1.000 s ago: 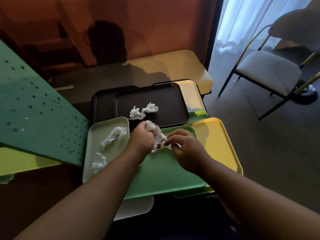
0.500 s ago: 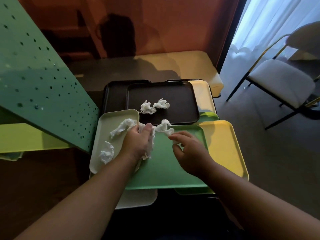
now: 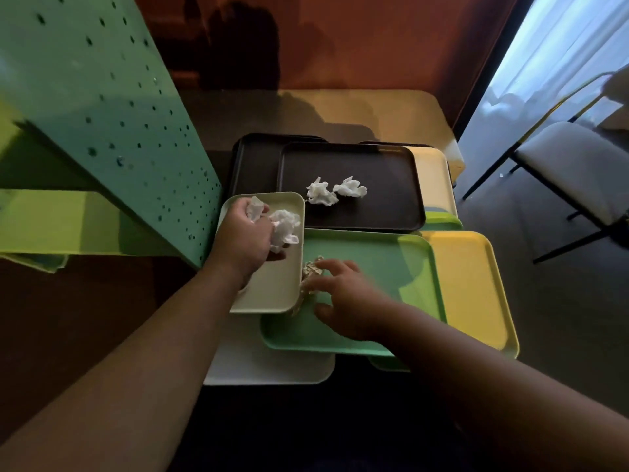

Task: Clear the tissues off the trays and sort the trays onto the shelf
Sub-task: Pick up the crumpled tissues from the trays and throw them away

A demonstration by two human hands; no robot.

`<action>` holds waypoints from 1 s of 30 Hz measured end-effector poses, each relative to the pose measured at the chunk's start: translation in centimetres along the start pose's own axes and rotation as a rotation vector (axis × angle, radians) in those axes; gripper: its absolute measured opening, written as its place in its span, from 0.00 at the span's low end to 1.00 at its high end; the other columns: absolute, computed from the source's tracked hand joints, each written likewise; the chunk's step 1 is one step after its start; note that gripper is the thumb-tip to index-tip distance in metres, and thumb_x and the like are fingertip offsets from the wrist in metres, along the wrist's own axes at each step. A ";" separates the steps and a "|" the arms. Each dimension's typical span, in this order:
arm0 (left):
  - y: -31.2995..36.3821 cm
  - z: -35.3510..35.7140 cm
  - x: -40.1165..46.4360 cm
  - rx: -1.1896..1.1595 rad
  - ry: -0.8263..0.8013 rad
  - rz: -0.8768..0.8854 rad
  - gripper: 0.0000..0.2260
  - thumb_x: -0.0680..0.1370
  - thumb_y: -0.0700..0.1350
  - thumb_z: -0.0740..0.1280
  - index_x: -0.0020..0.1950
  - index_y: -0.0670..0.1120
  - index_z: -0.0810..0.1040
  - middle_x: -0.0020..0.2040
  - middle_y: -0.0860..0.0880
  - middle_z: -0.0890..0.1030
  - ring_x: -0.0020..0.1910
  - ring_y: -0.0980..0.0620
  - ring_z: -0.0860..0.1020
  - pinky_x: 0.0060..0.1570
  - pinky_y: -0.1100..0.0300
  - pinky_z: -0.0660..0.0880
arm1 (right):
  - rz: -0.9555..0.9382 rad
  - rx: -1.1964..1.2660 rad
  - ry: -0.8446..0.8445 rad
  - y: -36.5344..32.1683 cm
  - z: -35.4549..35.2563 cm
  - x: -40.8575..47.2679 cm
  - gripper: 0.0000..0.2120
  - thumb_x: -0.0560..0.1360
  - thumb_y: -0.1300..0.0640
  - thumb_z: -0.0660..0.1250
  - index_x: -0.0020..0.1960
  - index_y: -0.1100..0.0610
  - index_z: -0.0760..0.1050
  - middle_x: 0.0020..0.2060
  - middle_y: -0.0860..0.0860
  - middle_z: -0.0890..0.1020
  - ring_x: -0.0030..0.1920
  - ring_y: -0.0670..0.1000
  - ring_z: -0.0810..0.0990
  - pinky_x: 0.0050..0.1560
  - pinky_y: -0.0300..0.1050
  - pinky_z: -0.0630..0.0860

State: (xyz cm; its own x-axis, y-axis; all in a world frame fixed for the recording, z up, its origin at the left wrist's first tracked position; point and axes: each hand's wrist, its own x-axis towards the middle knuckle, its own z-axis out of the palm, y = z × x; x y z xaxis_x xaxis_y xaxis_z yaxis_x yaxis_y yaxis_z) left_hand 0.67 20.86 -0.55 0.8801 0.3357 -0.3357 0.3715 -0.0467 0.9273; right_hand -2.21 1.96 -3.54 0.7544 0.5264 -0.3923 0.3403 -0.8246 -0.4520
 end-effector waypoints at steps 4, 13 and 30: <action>-0.8 -1.6 0.5 0.082 -0.043 0.052 0.07 0.79 0.37 0.60 0.47 0.48 0.73 0.40 0.43 0.79 0.31 0.50 0.76 0.23 0.60 0.72 | 0.118 -0.010 0.134 -1.6 2.7 2.2 0.17 0.78 0.51 0.66 0.65 0.51 0.75 0.64 0.53 0.76 0.64 0.58 0.73 0.62 0.48 0.70; -0.4 -2.4 0.6 0.124 -0.274 0.071 0.08 0.77 0.51 0.71 0.49 0.48 0.75 0.42 0.47 0.83 0.32 0.53 0.77 0.27 0.60 0.72 | 0.371 0.219 0.535 -1.3 2.2 2.2 0.05 0.77 0.59 0.66 0.50 0.56 0.80 0.45 0.53 0.80 0.45 0.56 0.79 0.44 0.49 0.76; 2.4 4.5 4.1 0.047 -0.149 0.035 0.06 0.81 0.48 0.64 0.52 0.47 0.77 0.42 0.46 0.81 0.43 0.44 0.81 0.51 0.40 0.81 | 0.286 0.790 0.567 1.4 -6.3 5.6 0.13 0.77 0.66 0.66 0.58 0.55 0.79 0.53 0.53 0.81 0.52 0.52 0.81 0.51 0.43 0.78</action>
State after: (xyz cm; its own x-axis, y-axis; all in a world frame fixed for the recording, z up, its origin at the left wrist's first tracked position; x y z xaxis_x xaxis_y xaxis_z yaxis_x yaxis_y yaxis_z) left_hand 6.51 17.91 -0.44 0.9255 0.1902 -0.3274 0.3503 -0.1014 0.9312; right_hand 5.98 2.39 -1.35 0.9747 -0.0150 -0.2231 -0.2084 -0.4226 -0.8820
